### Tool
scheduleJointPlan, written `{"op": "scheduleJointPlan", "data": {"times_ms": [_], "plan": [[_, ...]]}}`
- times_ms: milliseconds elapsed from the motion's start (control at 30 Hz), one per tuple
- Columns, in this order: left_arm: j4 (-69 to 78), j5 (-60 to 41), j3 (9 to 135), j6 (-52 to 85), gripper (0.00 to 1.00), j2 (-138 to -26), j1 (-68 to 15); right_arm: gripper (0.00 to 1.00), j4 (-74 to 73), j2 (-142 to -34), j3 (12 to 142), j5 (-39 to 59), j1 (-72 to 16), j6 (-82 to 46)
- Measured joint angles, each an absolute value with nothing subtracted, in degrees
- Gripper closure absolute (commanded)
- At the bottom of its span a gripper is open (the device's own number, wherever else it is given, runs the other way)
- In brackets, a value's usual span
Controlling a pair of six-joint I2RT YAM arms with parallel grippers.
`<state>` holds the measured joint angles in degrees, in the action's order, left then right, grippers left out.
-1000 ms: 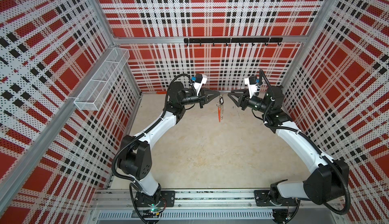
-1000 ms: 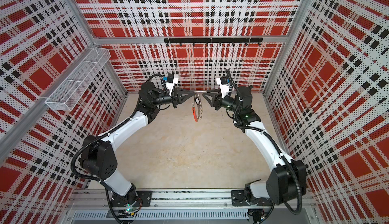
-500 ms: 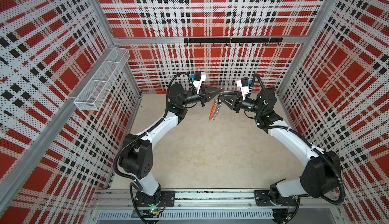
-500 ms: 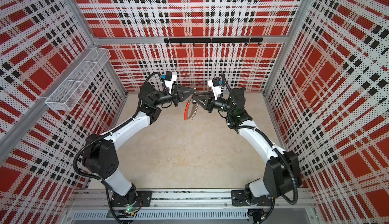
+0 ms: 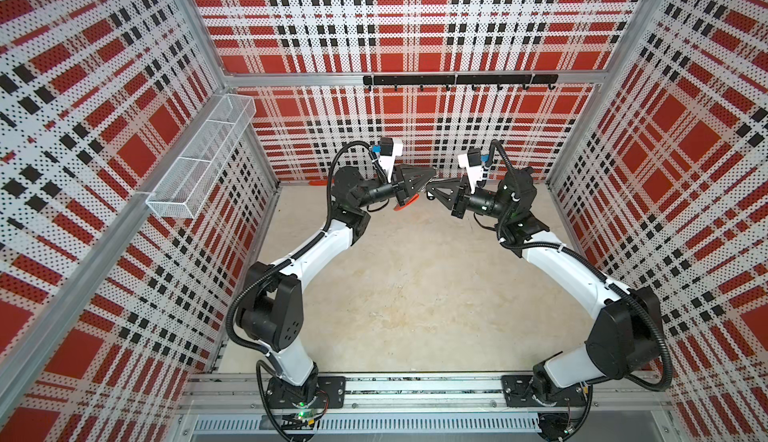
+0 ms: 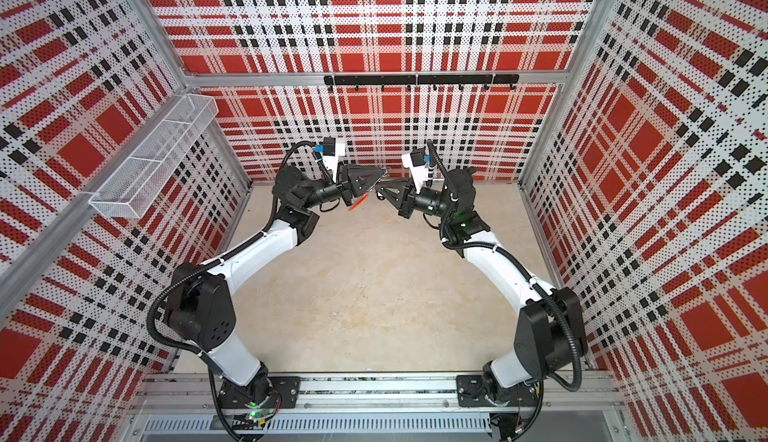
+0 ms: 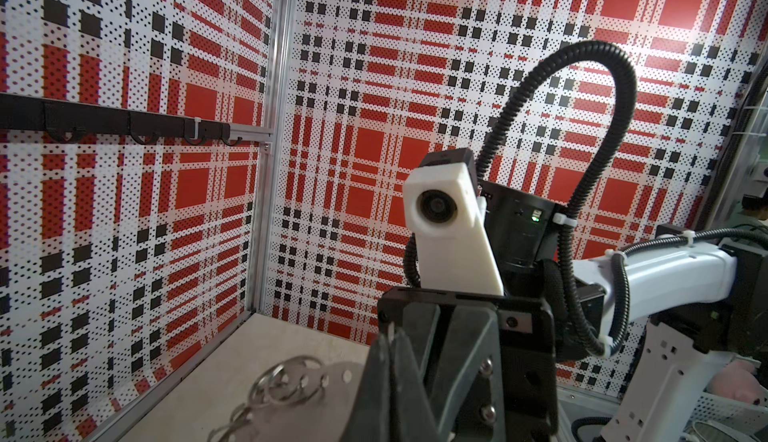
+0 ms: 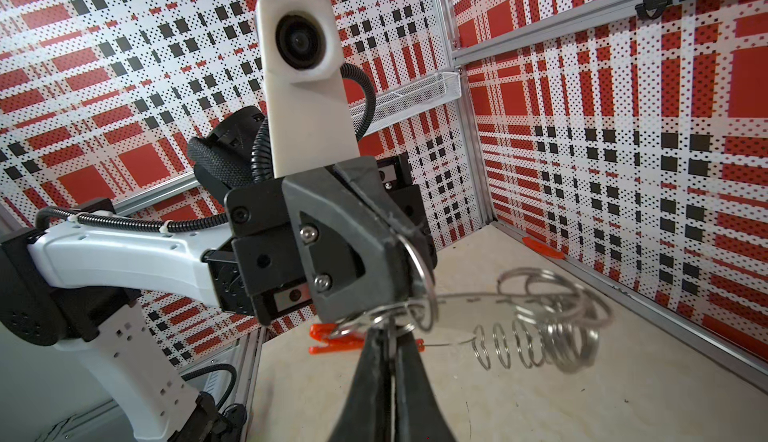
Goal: Put the keys on the keyring
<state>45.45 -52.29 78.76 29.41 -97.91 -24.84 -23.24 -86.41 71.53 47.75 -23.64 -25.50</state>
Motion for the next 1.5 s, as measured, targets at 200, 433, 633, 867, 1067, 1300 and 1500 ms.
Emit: {"op": "scheduleJointPlan", "data": {"times_ms": [200,433,633,867,1067,1300,1500], "plan": [[45.50,-51.59,78.35,29.41,1.00,-97.89,-24.75,0.90,-18.90,-86.39,72.69,44.03,-24.16,-22.26],[45.47,-51.86,76.79,29.30,1.00,-97.89,-24.62,0.82,-10.04,-82.70,71.68,35.16,-24.75,-15.38],[45.23,-52.29,75.42,28.56,1.00,-97.89,-24.56,0.67,-6.72,-76.77,68.64,30.92,-23.77,-12.01],[44.60,-52.25,75.33,27.51,1.00,-97.89,-24.56,0.46,-5.89,-74.08,66.39,27.40,-23.31,-10.13],[42.50,-50.52,75.16,24.77,1.00,-97.93,-24.71,0.43,-6.72,-71.13,61.08,20.32,-22.17,-10.44],[40.23,-44.36,76.20,20.58,1.00,-102.94,-28.14,0.43,-8.49,-68.29,55.75,10.26,-13.67,-17.98],[38.37,-39.53,81.76,18.31,1.00,-114.30,-33.36,0.43,-8.88,-67.79,51.09,7.84,-6.42,-25.12]]}}
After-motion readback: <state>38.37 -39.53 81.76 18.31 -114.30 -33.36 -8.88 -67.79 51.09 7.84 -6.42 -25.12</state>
